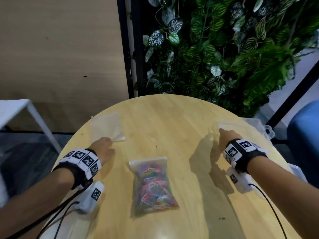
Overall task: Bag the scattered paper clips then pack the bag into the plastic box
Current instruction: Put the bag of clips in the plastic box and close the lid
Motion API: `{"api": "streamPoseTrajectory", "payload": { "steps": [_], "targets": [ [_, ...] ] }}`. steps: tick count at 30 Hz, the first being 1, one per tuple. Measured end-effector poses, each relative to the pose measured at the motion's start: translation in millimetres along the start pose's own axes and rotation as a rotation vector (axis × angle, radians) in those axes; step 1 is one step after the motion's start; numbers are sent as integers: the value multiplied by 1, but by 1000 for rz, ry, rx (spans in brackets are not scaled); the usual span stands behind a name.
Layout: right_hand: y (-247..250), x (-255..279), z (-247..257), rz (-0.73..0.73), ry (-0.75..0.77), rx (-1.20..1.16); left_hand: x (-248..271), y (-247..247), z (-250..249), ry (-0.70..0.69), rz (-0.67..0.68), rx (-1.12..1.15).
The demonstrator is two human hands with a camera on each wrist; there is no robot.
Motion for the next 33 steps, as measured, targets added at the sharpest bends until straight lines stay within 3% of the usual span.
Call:
{"api": "streamPoseTrajectory", "payload": {
  "steps": [4,14,17,20,22,28,31,33],
  "targets": [
    [-3,20,15,60,130,-15,22,0,-1,-31,-68,-21],
    [-46,124,32,147,393,-132,128,14,-46,-421,-469,81],
    [-68,158,34,240,479,-200,161,9,-62,-511,-521,131],
    [-89,189,31,353,616,-316,195,-10,-82,-601,-488,212],
    [-96,199,22,343,673,-375,214,-29,-95,-666,-439,270],
    [-79,195,-21,108,707,-637,233,-72,-120,-808,-251,589],
    [-70,191,-24,50,846,-807,228,-72,-125,-855,-152,662],
    [-65,186,-20,-21,925,-794,221,-68,-131,-874,-100,696]
  ]
}}
Point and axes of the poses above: each hand's wrist, its own x-axis away from the middle knuckle, its own y-axis out of the back of the hand, z = x × y, the point moved 1 cm from there along -x, towards the middle knuckle, and after that the axes turned 14 degrees about z, right-handed, at the moved point
